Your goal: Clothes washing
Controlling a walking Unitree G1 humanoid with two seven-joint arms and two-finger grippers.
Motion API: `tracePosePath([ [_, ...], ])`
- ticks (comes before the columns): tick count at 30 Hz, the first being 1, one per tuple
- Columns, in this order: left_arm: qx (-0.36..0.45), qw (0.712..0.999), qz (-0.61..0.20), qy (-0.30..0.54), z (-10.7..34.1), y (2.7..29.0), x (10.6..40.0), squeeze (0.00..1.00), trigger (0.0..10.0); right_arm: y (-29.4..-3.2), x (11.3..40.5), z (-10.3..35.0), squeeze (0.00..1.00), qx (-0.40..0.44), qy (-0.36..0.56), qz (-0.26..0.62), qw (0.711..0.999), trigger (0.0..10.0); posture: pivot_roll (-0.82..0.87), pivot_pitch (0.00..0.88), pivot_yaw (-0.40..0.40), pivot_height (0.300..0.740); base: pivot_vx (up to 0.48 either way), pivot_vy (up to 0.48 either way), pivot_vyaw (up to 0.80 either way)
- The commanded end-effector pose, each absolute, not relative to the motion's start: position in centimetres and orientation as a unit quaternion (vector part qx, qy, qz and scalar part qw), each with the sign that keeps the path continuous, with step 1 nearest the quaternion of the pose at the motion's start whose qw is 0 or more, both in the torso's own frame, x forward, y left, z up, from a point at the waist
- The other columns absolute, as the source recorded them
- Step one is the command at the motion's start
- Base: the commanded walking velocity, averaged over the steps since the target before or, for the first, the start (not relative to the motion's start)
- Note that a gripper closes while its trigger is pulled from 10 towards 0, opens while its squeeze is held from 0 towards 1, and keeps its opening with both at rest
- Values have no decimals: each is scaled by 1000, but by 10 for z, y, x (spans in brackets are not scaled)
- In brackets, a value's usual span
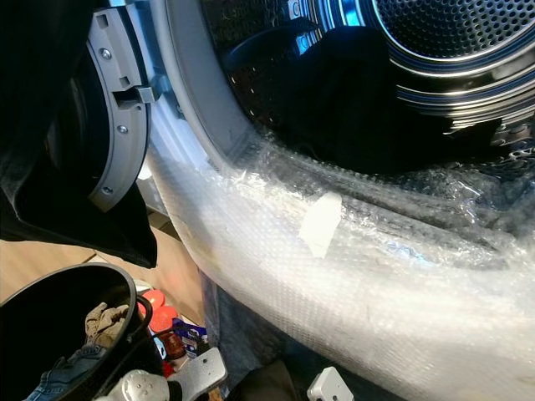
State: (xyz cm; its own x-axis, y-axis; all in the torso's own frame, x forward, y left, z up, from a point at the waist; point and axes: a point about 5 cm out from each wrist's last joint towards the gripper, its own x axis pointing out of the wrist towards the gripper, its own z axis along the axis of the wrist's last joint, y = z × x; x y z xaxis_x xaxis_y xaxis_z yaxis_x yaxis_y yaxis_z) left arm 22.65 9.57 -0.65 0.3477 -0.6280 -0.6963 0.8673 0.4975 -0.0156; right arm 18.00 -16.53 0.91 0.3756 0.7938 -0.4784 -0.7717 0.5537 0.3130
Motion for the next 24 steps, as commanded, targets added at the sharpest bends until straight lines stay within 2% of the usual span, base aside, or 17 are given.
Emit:
tracePosePath([
  [1,193,802,-455,334,-13,100,228,1000,10000,-161,186,17,0,19,278,476,834,0,-28,18,45,740,0,0,0],
  [5,251,788,-447,341,-31,106,228,1000,10000,-161,189,19,0,18,273,472,838,0,-27,13,48,740,0,0,0],
  [7,253,796,-422,353,-38,111,229,1000,10000,-160,189,20,0,20,271,471,839,0,-38,0,55,740,0,0,0],
  [10,255,808,-423,321,-32,106,236,1000,10000,-160,186,16,0,16,280,472,835,0,-43,0,58,740,0,0,0],
  [13,239,833,-433,247,-6,94,251,1000,10000,-159,181,10,0,20,289,473,832,0,-43,0,69,740,0,0,0],
  [18,179,816,-513,198,37,89,239,1000,10000,-158,171,1,0,15,311,477,822,0,-41,0,75,740,0,0,0],
  [19,180,817,-514,191,50,96,235,286,10000,-158,169,1,0,20,312,478,821,0,-31,0,73,740,0,0,0],
  [21,183,815,-514,193,58,101,232,286,10000,-157,169,1,0,20,312,478,821,0,-34,0,73,740,0,0,0],
  [22,184,813,-520,187,67,104,229,0,10000,-157,169,1,0,20,312,478,821,0,-34,0,73,740,0,0,0],
  [24,179,833,-498,159,89,110,229,0,10000,-158,169,2,0,18,311,477,822,0,-28,0,77,740,0,0,0],
])
